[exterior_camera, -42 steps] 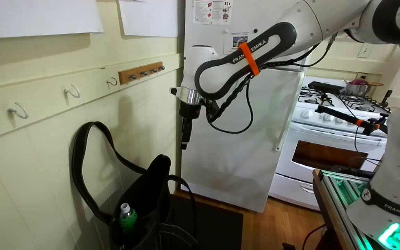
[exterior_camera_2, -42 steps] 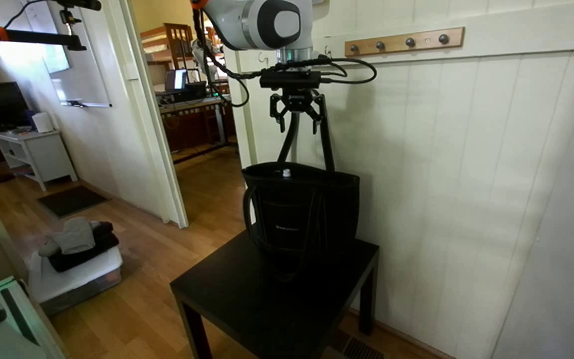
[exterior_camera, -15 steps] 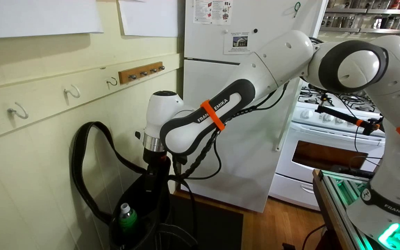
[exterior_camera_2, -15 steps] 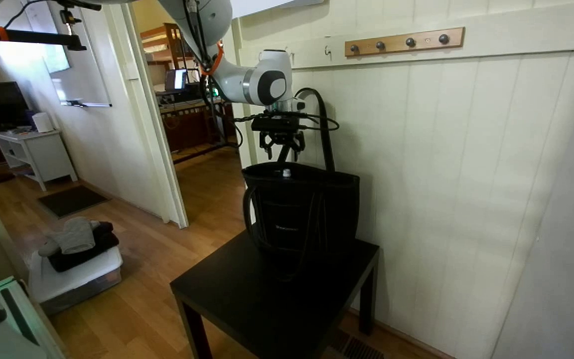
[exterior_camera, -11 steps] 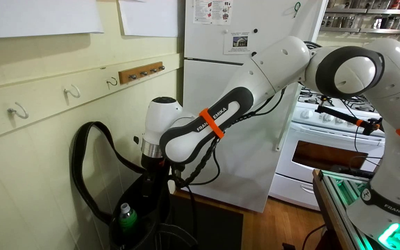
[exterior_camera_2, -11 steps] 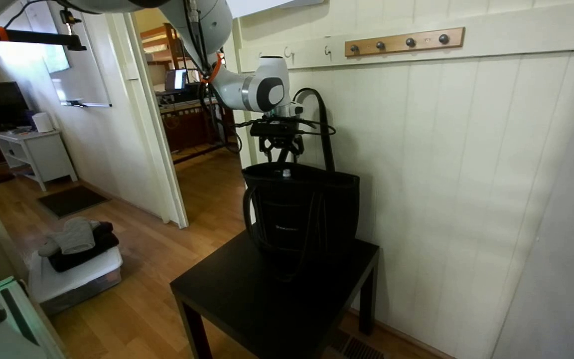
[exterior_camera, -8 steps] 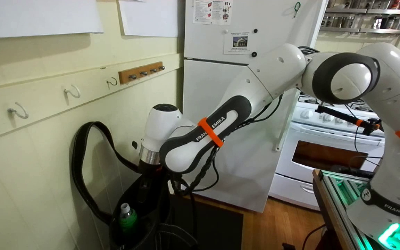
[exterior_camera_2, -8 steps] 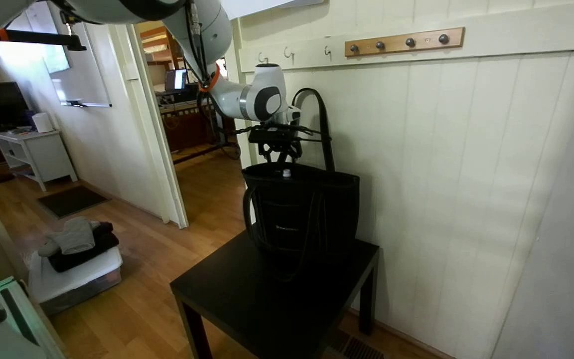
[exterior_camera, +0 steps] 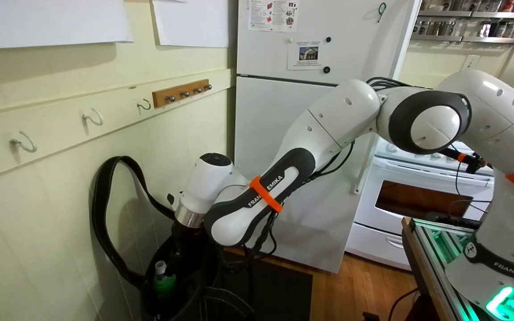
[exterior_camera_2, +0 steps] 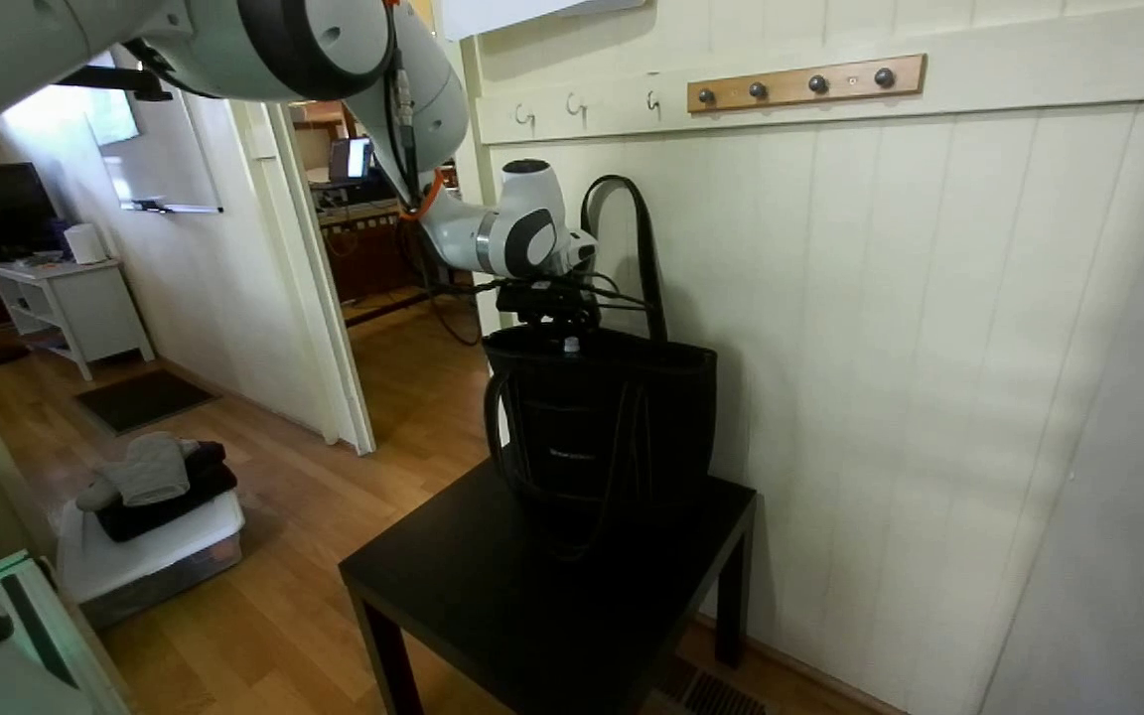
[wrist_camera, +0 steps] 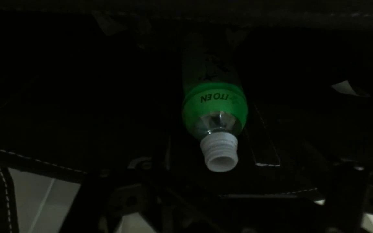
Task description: Remove the green bottle from the bag
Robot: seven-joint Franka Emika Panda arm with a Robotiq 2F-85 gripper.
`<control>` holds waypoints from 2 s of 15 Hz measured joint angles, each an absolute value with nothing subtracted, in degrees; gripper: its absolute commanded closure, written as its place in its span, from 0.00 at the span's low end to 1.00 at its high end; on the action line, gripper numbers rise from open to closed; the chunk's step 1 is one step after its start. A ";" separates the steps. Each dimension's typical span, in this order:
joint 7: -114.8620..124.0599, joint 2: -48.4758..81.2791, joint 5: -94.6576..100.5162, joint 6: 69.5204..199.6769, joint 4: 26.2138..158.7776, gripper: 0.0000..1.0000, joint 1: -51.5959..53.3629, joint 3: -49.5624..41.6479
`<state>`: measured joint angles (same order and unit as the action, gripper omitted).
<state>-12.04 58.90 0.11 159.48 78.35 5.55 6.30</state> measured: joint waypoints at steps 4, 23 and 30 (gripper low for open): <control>-12.04 61.76 0.12 160.54 74.84 0.00 5.64 6.87; -11.21 71.18 1.05 159.70 61.22 0.00 7.26 5.97; -8.88 71.31 1.69 156.44 59.91 0.30 8.81 3.22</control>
